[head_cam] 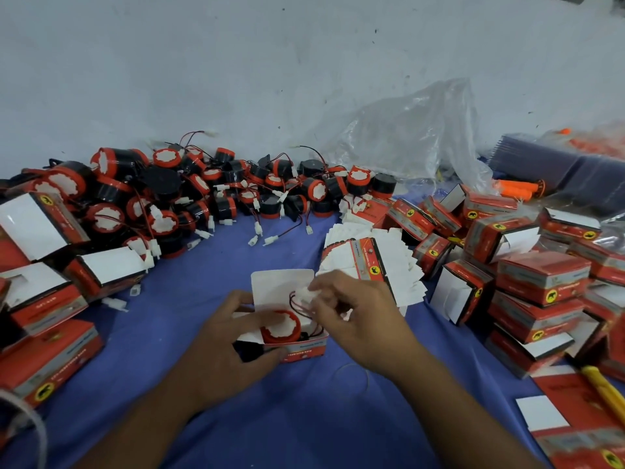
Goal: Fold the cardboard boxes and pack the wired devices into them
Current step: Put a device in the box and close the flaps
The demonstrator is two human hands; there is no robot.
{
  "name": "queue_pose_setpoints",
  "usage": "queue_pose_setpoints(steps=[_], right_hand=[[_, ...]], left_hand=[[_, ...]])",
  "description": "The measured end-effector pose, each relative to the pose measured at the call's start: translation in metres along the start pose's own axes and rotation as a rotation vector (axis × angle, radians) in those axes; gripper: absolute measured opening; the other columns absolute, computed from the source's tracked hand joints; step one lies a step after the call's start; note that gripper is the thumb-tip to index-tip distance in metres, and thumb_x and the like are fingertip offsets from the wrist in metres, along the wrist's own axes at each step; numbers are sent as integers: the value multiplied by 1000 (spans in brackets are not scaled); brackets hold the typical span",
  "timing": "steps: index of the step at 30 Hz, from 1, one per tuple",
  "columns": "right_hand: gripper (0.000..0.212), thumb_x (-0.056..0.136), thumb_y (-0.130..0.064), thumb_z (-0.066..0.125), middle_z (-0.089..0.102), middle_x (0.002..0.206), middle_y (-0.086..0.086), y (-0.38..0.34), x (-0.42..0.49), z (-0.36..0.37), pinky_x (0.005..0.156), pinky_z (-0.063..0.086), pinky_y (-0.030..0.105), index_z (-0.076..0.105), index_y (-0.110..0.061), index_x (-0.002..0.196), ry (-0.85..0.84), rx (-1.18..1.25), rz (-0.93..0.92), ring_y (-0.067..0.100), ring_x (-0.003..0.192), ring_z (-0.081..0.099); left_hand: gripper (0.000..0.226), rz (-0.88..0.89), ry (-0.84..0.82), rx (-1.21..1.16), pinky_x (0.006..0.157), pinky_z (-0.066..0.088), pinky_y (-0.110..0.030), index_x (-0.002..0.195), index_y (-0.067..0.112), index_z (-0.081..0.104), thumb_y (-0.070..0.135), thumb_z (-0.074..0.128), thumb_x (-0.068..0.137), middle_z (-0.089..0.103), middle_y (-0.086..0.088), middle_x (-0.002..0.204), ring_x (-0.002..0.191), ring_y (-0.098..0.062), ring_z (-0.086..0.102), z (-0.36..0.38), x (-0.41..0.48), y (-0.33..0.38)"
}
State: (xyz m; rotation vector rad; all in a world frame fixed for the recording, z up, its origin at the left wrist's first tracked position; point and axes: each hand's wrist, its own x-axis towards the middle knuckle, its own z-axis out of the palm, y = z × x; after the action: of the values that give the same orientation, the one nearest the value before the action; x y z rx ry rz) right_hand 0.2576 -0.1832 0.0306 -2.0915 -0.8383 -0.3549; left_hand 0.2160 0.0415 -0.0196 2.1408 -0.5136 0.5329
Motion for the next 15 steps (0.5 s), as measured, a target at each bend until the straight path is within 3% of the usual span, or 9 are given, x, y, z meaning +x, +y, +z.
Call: queue_pose_setpoints(steps=[2,6,10,15], right_hand=[[15,95,-12,65,62,80,-11,0,-1,3,68,53,26,72,-13,108,-47,-123,-47,9,73,60],[17,97,-14,65,62,106,0,-1,3,1,81,43,12,72,-9,111,-82,-191,-126,9,93,57],[18,98,-16,63,66,118,1,-2,1,6,91,51,34,69,-9,113,-183,-198,-202,17,106,61],[25,97,-17,63,69,118,5,-13,-1,21,92,52,37,70,-11,120,-230,-189,-220,23,104,64]], left_hand=[[39,4,3,7,84,47,-9,110,28,74,34,82,72,55,14,117,107,-1,60,0,0,0],[40,-1,10,11,83,47,-9,110,27,74,35,82,71,55,13,114,105,-2,60,1,-1,-1],[41,39,2,20,83,46,-9,112,26,73,40,80,74,55,9,114,103,-2,59,1,-1,-1],[31,85,-39,3,81,48,-13,107,31,71,42,77,78,55,4,109,96,-6,63,6,1,1]])
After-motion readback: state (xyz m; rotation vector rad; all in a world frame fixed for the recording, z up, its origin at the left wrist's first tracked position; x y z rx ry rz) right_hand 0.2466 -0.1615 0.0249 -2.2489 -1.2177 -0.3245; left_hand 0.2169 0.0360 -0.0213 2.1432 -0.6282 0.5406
